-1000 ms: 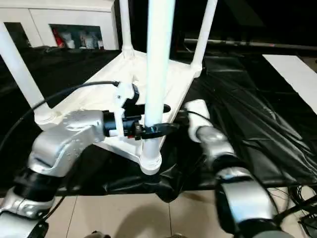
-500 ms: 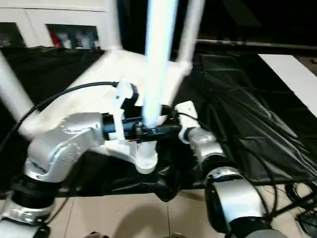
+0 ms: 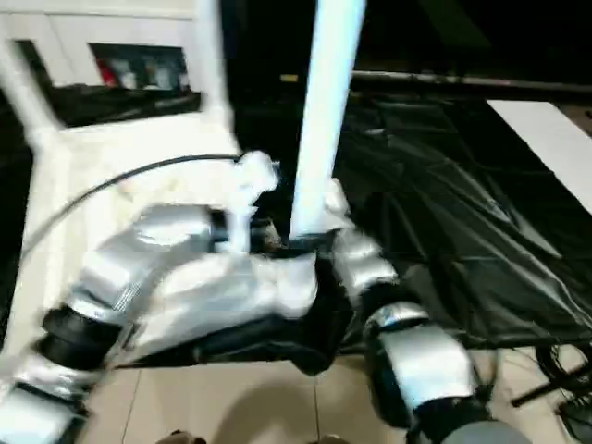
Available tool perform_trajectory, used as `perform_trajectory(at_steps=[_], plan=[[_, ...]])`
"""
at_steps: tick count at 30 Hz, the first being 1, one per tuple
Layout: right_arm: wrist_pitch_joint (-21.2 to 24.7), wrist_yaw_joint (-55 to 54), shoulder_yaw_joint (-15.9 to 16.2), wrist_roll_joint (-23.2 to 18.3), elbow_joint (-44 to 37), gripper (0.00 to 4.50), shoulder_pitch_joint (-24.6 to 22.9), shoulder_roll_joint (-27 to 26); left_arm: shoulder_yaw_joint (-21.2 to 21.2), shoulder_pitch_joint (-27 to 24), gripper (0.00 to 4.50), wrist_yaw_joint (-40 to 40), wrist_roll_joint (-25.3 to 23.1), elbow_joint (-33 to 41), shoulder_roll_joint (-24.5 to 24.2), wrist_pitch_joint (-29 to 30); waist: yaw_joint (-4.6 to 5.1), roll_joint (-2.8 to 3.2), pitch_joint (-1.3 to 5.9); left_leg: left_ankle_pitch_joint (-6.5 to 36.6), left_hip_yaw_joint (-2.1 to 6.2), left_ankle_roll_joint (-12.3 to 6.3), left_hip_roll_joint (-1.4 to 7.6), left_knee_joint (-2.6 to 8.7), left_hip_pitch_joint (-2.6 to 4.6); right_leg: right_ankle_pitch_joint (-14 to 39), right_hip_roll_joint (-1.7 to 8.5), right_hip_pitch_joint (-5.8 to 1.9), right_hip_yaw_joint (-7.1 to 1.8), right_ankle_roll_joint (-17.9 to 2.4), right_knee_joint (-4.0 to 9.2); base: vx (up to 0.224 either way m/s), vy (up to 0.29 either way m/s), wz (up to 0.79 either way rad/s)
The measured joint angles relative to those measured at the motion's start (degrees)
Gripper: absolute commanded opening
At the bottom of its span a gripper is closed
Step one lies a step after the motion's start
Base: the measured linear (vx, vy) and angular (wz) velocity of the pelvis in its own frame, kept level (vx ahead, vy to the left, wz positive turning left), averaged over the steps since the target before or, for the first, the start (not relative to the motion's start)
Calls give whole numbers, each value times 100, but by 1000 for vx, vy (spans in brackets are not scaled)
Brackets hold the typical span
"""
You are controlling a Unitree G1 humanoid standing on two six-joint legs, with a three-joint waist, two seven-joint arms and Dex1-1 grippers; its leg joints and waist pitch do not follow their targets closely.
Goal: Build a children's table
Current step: Rotate table base
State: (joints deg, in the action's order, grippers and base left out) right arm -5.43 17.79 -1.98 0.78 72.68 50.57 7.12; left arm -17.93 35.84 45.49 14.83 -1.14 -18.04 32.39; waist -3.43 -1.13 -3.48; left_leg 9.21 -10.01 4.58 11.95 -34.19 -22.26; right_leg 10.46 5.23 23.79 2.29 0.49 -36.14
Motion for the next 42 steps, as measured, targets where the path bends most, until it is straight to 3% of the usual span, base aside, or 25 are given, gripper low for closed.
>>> perform_trajectory(at_steps=[4, 8, 11, 15, 21, 23, 28, 34, 42], plan=[[-39, -9, -38, -26, -4, 359, -2, 57, 53, -13, 348, 105, -12, -19, -148, 74, -10, 0, 0, 0, -1, 0, -1, 0, -2, 0, 0, 1, 0, 0, 0, 0, 0, 0], [-42, 197, -49, -59, -164, 359, -51, 210, -89, -179, 348, 536, 184, 318, -581, 736, -14, 0, 0, -1, -2, 0, -1, 0, -5, 1, -1, 6, 1, 1, 0, 0, 0, 0], [-15, 528, -6, -24, -359, 359, -150, 530, -312, -376, 348, 618, 231, 527, -733, 1190, -36, 0, 0, -1, -5, 0, -2, -3, -8, 1, 0, 4, 1, 0, 3, 0, 0, 0], [77, 980, 163, 66, -821, 359, -446, 930, -703, -499, 313, 500, 55, 532, -702, 1428, -63, 0, 0, 0, -6, 0, -2, -8, -8, 1, 3, 1, 1, 0, 2, 0, 0, 0], [507, 2018, 436, 147, -2105, 359, -1351, 1575, -1060, -446, 267, 190, -488, 124, -687, 1485, -68, 16, 0, 0, -2, 0, -4, -8, 3, -2, 0, -13, 0, 2, 1, 0, 0, 0], [668, 2339, 492, 112, -2503, 359, -1581, 1667, -1132, -429, 245, 119, -620, -42, -720, 1484, -30, 26, -1, 0, -1, 0, -4, -8, 5, -3, -1, -11, -1, 5, 2, 0, 0, 0], [1295, 3593, 715, -459, -4492, 359, -2557, 2290, -1275, -292, 209, -5, -893, -427, -705, 1370, -13, 76, 5, 0, 6, 0, -3, -6, 3, -2, -2, -13, 0, 8, 11, 0, 0, 0], [1929, 4078, 705, -799, -5824, 359, -2906, 2605, -1285, -256, 150, -7, -937, -616, -596, 1274, 7, 82, 8, 0, 11, 0, -3, -2, 13, 4, -4, -20, 5, 20, 10, 0, 0, 0], [2425, 4106, 703, -992, -6475, 359, -3092, 2685, -1326, -260, 74, 257, -1011, -899, -671, 486, 8, 79, 6, 0, 20, 0, -4, -3, 7, 13, -3, -13, 5, 41, 12, 0, 0, 0]])
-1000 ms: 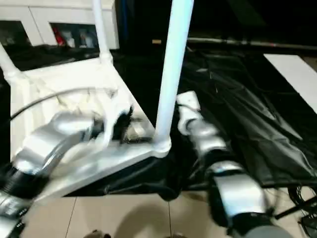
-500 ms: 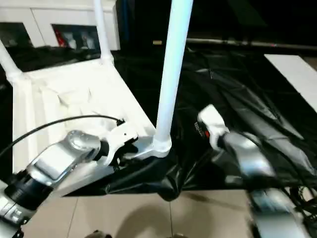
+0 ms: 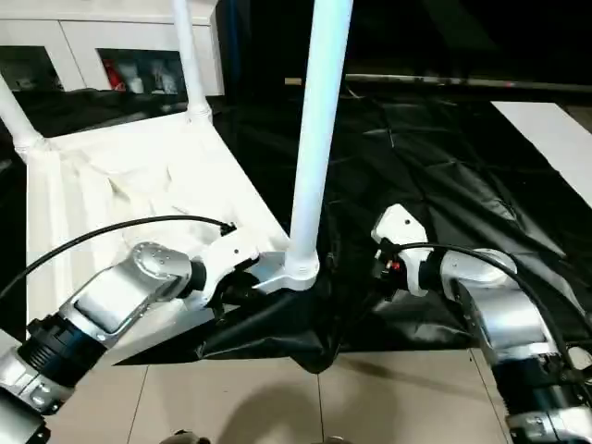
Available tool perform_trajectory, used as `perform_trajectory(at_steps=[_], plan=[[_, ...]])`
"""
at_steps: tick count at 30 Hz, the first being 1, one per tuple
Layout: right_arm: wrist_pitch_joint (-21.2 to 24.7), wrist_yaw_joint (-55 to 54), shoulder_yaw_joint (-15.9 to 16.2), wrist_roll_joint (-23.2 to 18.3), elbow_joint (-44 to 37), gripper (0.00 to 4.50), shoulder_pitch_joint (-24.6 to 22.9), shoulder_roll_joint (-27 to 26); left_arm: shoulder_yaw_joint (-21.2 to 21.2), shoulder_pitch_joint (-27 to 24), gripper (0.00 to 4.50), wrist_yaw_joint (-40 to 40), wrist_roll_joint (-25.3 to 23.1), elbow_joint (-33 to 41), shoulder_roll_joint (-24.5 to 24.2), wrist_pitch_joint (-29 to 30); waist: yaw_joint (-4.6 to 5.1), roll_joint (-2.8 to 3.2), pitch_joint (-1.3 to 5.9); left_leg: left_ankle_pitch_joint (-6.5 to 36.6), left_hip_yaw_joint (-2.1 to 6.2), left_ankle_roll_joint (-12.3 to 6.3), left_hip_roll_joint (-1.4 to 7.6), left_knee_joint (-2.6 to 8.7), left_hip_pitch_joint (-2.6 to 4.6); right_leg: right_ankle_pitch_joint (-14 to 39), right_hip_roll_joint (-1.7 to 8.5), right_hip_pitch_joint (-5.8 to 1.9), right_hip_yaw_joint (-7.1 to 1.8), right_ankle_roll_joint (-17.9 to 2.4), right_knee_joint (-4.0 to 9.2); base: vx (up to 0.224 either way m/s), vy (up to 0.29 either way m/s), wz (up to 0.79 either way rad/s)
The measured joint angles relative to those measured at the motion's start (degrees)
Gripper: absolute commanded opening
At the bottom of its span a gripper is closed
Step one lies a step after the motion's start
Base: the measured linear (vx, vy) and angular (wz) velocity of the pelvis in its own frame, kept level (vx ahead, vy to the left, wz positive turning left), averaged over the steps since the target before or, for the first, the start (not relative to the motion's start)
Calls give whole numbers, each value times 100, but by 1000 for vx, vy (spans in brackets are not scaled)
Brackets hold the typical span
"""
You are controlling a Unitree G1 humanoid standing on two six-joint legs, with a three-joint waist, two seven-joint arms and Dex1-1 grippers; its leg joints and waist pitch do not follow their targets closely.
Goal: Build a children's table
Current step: Rotate table base
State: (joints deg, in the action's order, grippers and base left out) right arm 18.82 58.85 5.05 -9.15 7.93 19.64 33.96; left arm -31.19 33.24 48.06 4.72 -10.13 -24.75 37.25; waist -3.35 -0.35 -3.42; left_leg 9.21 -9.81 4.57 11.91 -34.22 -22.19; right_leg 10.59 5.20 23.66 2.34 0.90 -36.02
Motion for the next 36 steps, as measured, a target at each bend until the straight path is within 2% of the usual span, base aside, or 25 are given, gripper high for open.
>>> perform_trajectory(at_steps=[1, 4, 5, 7, 15, 18, 22, 26, 30, 33, 34, 36], plan=[[29, -4, 1, -2, -38, 359, -1, -2, -19, 0, 74, 43, -24, -27, -39, -153, 1, 0, 0, 0, 3, 0, 0, 1, -1, 0, 0, 2, 0, 1, 0, 0, 0, 0], [140, -25, 2, -2, -116, 359, -3, -4, -104, 3, 50, 292, -239, -228, -266, -1121, 2, -1, 0, 0, 9, 0, 1, 2, 0, -1, 0, 4, 5, 4, 0, 0, 0, 0], [174, -29, 1, -2, -117, 359, -6, -3, -117, 1, 31, 327, -273, -272, -327, -1306, -4, -1, 0, 0, 9, 0, 1, 2, -3, -1, 0, 6, 5, 4, 0, 0, 0, 0], [221, -73, 2, -2, -143, 359, -44, -4, -116, 1, 25, 416, -353, -426, -403, -1727, -25, 0, 0, 0, 6, 0, 2, 3, -7, -1, 1, 7, 2, 4, 0, 0, 0, 0], [311, -114, 98, -8, -278, 359, -98, -26, -179, -29, 4, 938, -505, -719, -595, -3018, -311, 1, 1, -1, -10, -1, 4, 1, -38, -11, 12, -1, -14, -13, 2, 0, 0, 0], [327, -133, 106, -14, -280, 359, -100, -67, -177, -28, 1, 1031, -528, -867, -601, -3368, -341, 5, 3, -1, -10, -1, 4, 0, -44, -6, 13, -2, -13, -7, 10, 0, 0, 0], [347, -157, 107, -44, -285, 359, -175, -96, -39, 49, 1, 1023, -521, -1134, -405, -3250, -318, 5, 4, -1, -12, -1, 3, 0, -32, -6, 15, -14, -14, -6, 12, 0, 0, 0], [337, -119, 113, -49, -284, 359, -215, -99, 261, 61, 1, 1265, -194, -1458, -265, -2900, -267, 12, 7, 0, -11, 0, 4, 5, 4, -3, 14, -34, -15, 0, 8, 0, 0, 0], [303, -122, 112, -51, -266, 359, -215, -113, 447, 117, 1, 1495, 0, -1808, -155, -2829, -181, 54, 34, 0, -6, 0, 3, 8, 13, 12, 14, -39, -18, 25, 8, 0, 0, 0], [300, -134, 112, -51, -263, 359, -212, -142, 477, 145, 1, 1520, 4, -1903, -118, -2829, -177, 62, 38, 0, -8, 0, 3, 9, 15, 12, 14, -39, -16, 25, 4, 0, 0, 0], [299, -145, 113, -51, -262, 359, -212, -168, 479, 163, 47, 1518, 1, -1939, -101, -2829, -177, 63, 39, 0, -7, 0, 3, 10, 14, 12, 14, -39, -16, 25, 4, 0, 0, 0], [298, -179, 115, -51, -262, 359, -212, -238, 555, 227, 58, 1519, 1, -2054, -29, -2800, -177, 62, 38, 0, -7, 0, 3, 10, 13, 12, 14, -39, -15, 25, 5, 0, 0, 0]])
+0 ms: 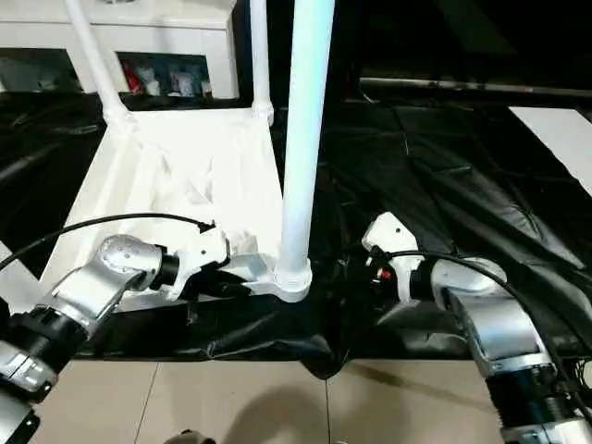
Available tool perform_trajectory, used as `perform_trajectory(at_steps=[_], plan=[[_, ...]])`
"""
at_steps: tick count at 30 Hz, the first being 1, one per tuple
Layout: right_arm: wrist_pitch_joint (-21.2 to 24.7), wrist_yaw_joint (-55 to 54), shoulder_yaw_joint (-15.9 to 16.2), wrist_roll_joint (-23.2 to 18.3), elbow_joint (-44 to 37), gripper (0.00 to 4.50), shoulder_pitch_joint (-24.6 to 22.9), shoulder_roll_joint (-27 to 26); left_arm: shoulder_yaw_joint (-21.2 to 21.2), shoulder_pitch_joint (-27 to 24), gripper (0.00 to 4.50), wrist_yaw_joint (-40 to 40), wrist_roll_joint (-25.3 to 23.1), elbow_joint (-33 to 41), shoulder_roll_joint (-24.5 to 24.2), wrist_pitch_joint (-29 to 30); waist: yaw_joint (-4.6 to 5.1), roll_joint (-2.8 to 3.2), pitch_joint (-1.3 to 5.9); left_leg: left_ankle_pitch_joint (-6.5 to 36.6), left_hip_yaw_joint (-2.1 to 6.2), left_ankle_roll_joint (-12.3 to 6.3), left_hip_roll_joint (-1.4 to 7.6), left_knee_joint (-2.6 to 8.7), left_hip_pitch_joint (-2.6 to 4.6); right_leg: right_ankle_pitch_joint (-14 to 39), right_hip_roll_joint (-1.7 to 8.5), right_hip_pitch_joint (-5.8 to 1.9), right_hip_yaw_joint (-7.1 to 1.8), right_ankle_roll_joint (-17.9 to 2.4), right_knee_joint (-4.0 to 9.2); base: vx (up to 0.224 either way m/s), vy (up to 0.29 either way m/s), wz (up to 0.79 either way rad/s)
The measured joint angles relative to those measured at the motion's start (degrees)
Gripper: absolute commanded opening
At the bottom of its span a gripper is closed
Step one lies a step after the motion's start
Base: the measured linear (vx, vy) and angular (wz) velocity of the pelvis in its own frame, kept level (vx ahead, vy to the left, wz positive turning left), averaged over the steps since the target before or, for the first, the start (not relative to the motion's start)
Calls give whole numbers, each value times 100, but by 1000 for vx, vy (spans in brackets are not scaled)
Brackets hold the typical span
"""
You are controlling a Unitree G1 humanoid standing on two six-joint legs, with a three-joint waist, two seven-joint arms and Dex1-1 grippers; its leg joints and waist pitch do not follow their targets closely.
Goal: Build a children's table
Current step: Rotate table base, then rotate leg to tighten
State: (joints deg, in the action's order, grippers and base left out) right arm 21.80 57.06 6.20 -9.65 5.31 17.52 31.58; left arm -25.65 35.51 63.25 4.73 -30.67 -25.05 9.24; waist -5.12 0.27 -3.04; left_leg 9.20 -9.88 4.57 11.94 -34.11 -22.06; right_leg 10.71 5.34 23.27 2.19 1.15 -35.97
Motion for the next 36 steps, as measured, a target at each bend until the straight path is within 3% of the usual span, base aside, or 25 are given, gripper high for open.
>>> perform_trajectory(at_steps=[3, 11, 12, 16, 18, 26, 36], plan=[[0, -43, 41, -4, -2, 359, 15, -71, 46, 1, 78, 5, -2, 0, 96, -32, 1, -6, -3, 0, 3, 0, 0, -1, -1, -1, 0, -2, 1, -2, 3, 0, 0, 0], [0, -48, 51, -72, -6, 359, 14, -71, 80, 1, 78, 36, -7, -33, 63, -80, 1, -6, -3, 0, 1, 0, 2, 0, -3, -13, -2, -2, 2, -22, 6, 0, 0, 0], [0, -48, 51, -74, -6, 359, 14, -73, 85, 1, 53, 45, -14, -57, 67, -75, 2, -6, -3, 0, 1, 0, 2, 0, -4, -13, -2, -2, 2, -22, 7, 0, 0, 0], [0, -50, 51, -79, -7, 359, 15, -93, 99, 1, 44, 113, -69, -77, 70, -74, 10, -6, -3, 0, 1, 0, 2, 0, -1, -14, -2, -2, 2, -23, 7, 0, 0, 0], [0, -51, 55, -83, -7, 359, 15, -117, 103, 5, 11, 129, -106, -83, 46, -53, 16, -6, -3, 0, 2, 0, 2, 1, 3, -8, -2, -2, 3, -13, 5, 0, 0, 0], [-27, 8, 124, -156, -7, 359, 17, -205, 116, 6, 1, 164, -111, -95, 7, -16, 29, -5, -2, 0, 5, 0, 2, 3, 5, 0, -3, -2, 2, 0, 5, 0, 0, 0], [-645, -200, 513, 123, 499, 359, 376, -717, 211, 7, 1, 147, -205, -157, 96, -53, 29, -4, -2, 0, 8, 0, 1, 7, 6, -1, -2, -1, 1, -1, 7, 0, 0, 0]])
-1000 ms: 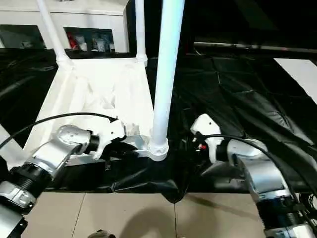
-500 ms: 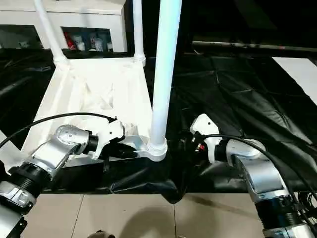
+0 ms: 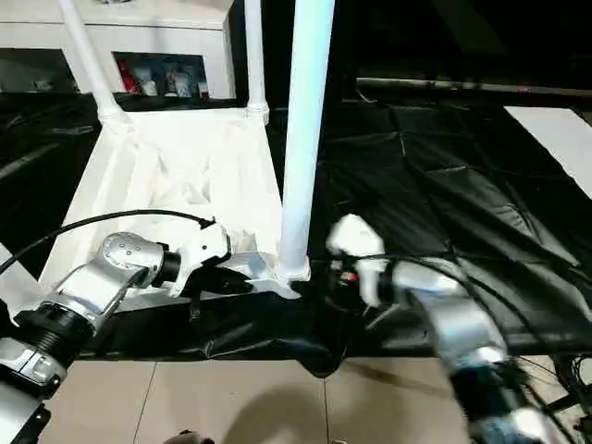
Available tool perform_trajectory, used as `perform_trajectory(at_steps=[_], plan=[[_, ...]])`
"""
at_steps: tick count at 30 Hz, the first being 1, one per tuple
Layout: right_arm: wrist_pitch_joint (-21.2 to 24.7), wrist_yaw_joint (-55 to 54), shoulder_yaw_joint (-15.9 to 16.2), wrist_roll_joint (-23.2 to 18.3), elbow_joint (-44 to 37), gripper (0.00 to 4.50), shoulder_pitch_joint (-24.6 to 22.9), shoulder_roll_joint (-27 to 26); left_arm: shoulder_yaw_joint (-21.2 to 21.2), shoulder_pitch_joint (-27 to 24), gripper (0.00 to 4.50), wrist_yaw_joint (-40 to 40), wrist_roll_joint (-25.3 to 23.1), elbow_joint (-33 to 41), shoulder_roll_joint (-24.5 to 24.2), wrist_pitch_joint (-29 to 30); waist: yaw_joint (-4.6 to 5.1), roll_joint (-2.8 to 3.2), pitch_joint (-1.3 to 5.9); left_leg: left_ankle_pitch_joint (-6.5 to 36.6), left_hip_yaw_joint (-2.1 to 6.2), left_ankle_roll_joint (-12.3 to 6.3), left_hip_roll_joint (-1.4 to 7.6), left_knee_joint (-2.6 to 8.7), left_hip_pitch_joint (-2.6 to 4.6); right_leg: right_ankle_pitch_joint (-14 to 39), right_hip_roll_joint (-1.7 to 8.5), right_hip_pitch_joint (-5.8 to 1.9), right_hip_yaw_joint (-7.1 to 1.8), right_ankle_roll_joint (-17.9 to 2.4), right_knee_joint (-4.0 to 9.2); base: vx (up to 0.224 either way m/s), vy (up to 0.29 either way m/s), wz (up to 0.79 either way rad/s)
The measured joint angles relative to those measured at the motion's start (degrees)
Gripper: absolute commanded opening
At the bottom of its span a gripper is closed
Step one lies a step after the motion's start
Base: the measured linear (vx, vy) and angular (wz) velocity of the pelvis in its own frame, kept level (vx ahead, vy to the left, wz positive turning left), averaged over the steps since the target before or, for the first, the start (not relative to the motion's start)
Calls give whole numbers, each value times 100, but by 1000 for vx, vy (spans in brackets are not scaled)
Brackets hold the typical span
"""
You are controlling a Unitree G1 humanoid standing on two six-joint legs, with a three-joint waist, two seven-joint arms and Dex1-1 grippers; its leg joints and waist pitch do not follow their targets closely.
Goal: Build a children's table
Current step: Rotate leg to tighten
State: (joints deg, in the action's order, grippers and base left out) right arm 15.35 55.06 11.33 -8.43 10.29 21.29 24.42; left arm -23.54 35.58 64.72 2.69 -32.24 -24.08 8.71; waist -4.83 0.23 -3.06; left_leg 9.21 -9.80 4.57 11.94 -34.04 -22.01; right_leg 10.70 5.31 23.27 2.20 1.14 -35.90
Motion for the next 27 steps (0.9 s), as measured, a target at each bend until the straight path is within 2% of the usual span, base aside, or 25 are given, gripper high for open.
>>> perform_trajectory(at_steps=[12, 27], plan=[[-674, -208, 229, 312, 974, 359, 383, -373, 19, 0, 1, 11, -20, 5, 7, 2, 5, 0, 0, 0, -1, 0, 0, 7, 1, -6, 0, 1, 2, -10, -2, 0, 0, 0], [-976, -84, 280, 405, 1518, 359, 543, -502, 29, 0, 1, 10, -34, 4, 14, 1, 5, -1, 0, 0, -2, 0, 0, 8, 1, -3, 0, 2, 1, -4, -1, 0, 0, 0]])
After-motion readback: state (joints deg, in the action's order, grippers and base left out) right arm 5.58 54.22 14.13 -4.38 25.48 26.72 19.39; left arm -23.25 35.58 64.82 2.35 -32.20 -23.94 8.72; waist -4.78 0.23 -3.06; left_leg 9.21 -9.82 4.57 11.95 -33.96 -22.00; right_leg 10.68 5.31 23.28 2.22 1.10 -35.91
